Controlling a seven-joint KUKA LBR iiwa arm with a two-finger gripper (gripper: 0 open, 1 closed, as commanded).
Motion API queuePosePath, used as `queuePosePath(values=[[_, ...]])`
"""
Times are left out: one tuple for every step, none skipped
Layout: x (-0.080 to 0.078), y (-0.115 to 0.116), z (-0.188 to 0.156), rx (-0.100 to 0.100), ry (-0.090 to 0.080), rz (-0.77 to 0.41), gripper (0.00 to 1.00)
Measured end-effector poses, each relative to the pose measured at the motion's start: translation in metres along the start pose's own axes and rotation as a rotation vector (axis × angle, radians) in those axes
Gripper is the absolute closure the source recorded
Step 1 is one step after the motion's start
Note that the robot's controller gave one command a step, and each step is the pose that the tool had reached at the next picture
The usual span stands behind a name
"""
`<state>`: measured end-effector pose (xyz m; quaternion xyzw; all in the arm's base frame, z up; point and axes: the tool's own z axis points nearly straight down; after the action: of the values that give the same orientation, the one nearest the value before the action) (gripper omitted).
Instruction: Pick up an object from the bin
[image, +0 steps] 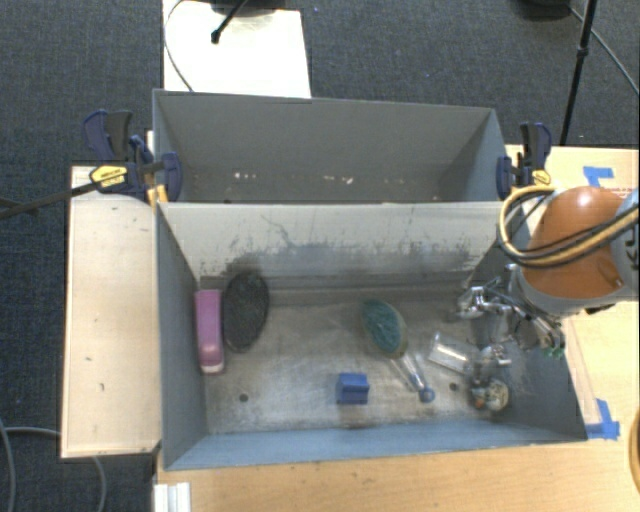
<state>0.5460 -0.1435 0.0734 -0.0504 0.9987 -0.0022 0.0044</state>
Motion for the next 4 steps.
queuePosePath(values=[[0.053,0.061,-0.006,-0.005,0.011,0.410,0.00],[0.053,0.060,-0.007,-0.003,0.009,0.407,1.00],[0.053,0.060,-0.007,-0.003,0.009,0.404,0.00],[0.019,0.096,0.001,-0.003,0.004,0.710,0.00]])
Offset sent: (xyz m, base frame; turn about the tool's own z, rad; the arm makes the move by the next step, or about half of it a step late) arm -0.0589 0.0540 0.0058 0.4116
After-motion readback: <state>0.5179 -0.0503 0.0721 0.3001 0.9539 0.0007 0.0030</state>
